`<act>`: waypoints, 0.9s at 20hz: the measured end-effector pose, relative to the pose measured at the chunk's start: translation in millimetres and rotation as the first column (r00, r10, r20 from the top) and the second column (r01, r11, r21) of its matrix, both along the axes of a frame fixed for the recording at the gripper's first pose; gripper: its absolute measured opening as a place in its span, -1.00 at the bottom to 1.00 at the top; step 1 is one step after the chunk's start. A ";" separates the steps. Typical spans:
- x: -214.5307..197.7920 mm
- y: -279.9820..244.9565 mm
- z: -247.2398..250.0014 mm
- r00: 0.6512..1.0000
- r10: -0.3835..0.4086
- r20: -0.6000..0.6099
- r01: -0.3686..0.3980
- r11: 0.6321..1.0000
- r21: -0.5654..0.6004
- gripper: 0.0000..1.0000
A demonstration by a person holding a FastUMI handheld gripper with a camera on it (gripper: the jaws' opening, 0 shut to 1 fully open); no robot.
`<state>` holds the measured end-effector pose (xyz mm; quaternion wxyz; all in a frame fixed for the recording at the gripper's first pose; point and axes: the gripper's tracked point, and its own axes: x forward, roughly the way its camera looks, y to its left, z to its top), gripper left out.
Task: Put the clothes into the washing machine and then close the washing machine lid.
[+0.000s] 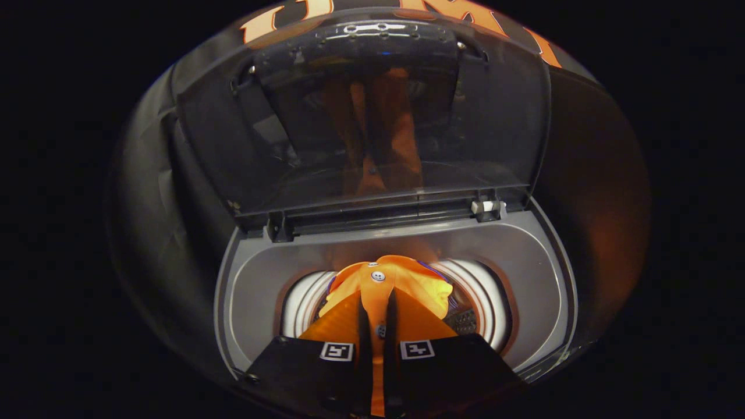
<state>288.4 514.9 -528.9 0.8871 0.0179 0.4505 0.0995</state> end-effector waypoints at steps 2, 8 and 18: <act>0.5 8.2 -1.1 1.000 0.014 0.026 -0.015 0.999 0.033 -0.69; -12.9 8.5 -28.5 0.999 -0.013 -0.045 0.014 1.000 0.010 -0.44; -35.8 -10.9 -39.4 0.992 -0.011 -0.125 0.012 1.000 0.007 0.98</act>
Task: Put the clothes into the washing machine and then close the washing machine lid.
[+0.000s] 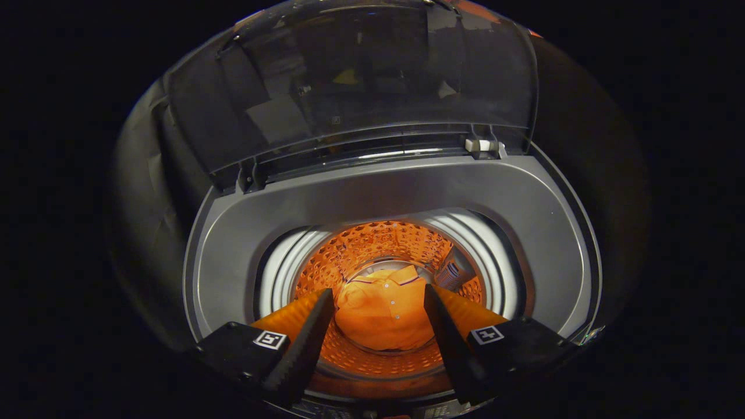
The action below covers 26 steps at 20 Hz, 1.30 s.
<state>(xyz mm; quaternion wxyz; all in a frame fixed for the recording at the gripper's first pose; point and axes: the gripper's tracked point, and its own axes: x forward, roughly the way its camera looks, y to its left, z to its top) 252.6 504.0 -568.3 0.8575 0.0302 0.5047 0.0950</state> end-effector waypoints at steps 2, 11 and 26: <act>-4.1 0.8 13.7 1.000 0.013 0.027 -0.013 1.000 0.006 0.98; -11.2 -1.5 135.9 0.973 -0.007 0.231 -0.022 0.992 0.126 0.98; 7.9 -93.9 378.3 0.789 -0.135 0.600 -0.001 0.975 0.221 0.96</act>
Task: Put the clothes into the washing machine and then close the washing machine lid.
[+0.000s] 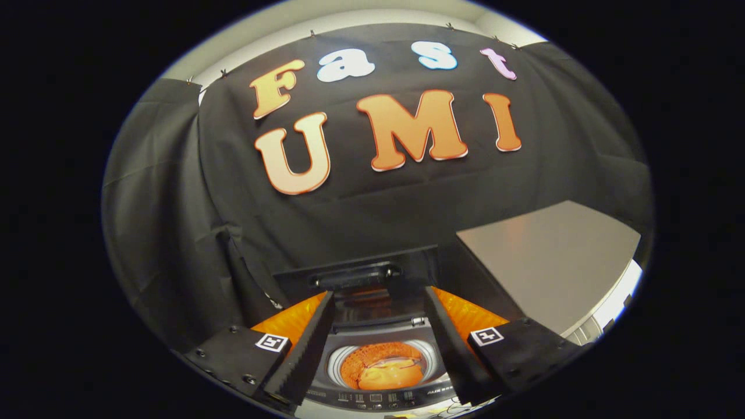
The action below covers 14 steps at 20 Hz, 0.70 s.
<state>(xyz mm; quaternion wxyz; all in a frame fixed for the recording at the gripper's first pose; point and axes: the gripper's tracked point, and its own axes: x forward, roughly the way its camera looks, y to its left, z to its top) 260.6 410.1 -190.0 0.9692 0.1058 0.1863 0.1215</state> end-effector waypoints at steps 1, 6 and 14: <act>6.1 0.1 8.3 1.000 0.013 0.013 -0.013 1.000 -0.008 0.96; 68.1 8.3 12.2 0.996 0.046 0.073 -0.041 0.996 -0.080 0.96; 181.8 21.8 -47.7 0.997 0.072 -0.028 -0.073 0.996 -0.050 0.96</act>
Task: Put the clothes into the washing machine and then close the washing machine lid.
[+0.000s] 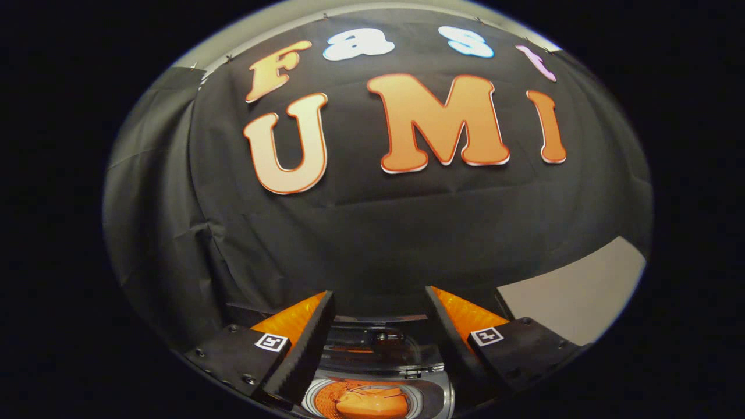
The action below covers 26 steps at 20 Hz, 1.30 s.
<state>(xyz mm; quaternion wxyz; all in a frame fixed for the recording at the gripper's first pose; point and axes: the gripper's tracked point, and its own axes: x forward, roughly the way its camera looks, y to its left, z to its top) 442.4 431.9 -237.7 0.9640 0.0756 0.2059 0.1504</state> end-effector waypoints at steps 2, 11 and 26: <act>19.6 -4.1 -16.0 1.000 -0.011 -0.022 0.011 1.000 0.002 0.96; 52.7 20.8 -51.0 0.997 0.050 -0.062 -0.058 0.989 -0.136 0.96; 45.3 17.3 -58.9 0.999 0.044 -0.011 -0.044 0.996 -0.080 0.96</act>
